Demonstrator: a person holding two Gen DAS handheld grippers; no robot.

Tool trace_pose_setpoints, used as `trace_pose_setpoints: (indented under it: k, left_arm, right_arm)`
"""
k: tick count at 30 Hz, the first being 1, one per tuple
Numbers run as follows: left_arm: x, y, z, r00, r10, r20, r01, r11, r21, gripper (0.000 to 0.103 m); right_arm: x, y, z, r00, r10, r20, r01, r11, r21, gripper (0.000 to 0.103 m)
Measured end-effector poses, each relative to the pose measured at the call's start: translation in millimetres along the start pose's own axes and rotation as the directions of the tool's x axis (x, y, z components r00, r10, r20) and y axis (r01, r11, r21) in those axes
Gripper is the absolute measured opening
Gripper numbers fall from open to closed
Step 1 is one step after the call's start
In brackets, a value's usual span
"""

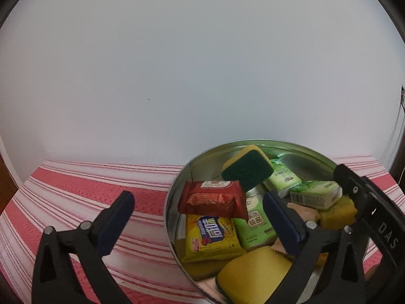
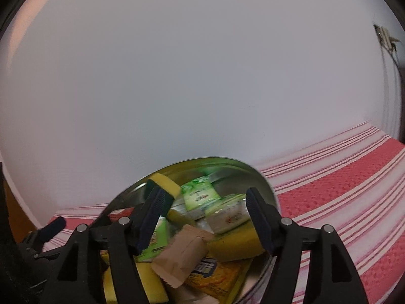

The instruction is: Organize objects

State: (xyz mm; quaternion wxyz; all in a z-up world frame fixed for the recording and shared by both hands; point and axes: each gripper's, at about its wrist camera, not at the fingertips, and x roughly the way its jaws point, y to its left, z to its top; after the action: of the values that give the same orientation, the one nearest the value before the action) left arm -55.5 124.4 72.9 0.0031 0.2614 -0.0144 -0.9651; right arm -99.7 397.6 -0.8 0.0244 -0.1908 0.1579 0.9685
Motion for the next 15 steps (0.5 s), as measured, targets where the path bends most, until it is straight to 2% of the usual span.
trace_pose_setpoints:
  k: [2,5,10,15]
  left_arm:
    - [-1,2,-3,1.000,0.003,-0.002,-0.003,1.000,-0.003,0.103]
    - [-3,1,-9,1.000,0.022,0.008,-0.022,1.000,0.013,0.103]
    - [-7,-4,-16,0.998,0.054,0.037,-0.056,0.997,0.052,0.103]
    - [-11,5,-23,0.998,0.061,0.035,-0.062,0.997,0.035,0.103]
  right_arm:
    - [-2,0,0,0.999,-0.041,0.018,0.042,0.999,-0.011,0.070]
    - [-1,-13,6,0.995,-0.080,0.051,0.082,0.996,-0.034,0.078]
    - [-9,10,-2,0.990,-0.099,0.098,0.109,0.989,-0.099,0.079]
    - [-10,17,-7,0.988,-0.108,0.108,0.122,0.983,-0.137,0.080]
